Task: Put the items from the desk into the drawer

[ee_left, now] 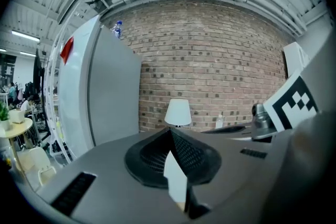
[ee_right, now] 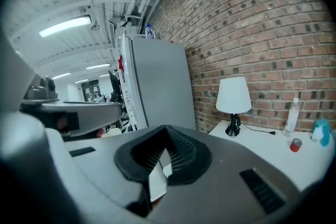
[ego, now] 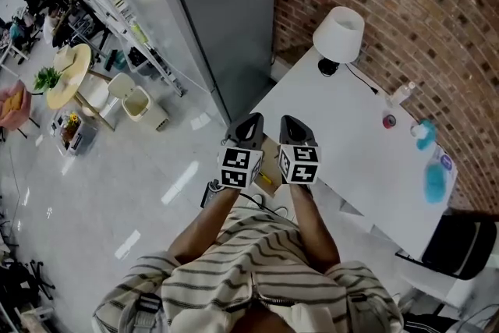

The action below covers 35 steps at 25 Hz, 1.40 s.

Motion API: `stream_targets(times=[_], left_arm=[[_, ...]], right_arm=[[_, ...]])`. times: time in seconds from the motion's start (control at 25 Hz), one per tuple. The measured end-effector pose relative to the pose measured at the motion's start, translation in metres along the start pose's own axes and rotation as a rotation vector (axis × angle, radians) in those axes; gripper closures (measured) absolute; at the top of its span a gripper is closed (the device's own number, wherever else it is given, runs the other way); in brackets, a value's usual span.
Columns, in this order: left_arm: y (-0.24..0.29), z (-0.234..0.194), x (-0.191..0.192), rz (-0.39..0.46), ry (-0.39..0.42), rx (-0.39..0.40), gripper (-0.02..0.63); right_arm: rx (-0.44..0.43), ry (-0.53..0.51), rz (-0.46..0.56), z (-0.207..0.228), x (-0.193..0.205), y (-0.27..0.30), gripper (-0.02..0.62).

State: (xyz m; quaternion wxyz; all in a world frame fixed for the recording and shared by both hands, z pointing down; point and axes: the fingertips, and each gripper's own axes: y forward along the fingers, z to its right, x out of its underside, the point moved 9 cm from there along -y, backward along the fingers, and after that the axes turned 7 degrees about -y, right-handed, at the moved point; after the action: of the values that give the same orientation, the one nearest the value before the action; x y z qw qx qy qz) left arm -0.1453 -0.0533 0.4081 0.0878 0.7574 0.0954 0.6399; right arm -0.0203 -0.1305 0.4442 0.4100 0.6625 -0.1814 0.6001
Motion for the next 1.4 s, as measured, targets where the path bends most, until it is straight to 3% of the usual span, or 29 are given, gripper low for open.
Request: stream_targets(times=[0.76,1.4], left_arm=[[0.011,0.027,-0.046,0.138,0.057,0.127,0.612],[0.014,0.036,-0.076,0.213,0.117,0.289,0.612]], right_arm=[[0.091,-0.065,0.232,0.014,-0.074,-0.048,0.583],[0.185,-0.075,0.328,0.028,-0.09,-0.084,0.583]])
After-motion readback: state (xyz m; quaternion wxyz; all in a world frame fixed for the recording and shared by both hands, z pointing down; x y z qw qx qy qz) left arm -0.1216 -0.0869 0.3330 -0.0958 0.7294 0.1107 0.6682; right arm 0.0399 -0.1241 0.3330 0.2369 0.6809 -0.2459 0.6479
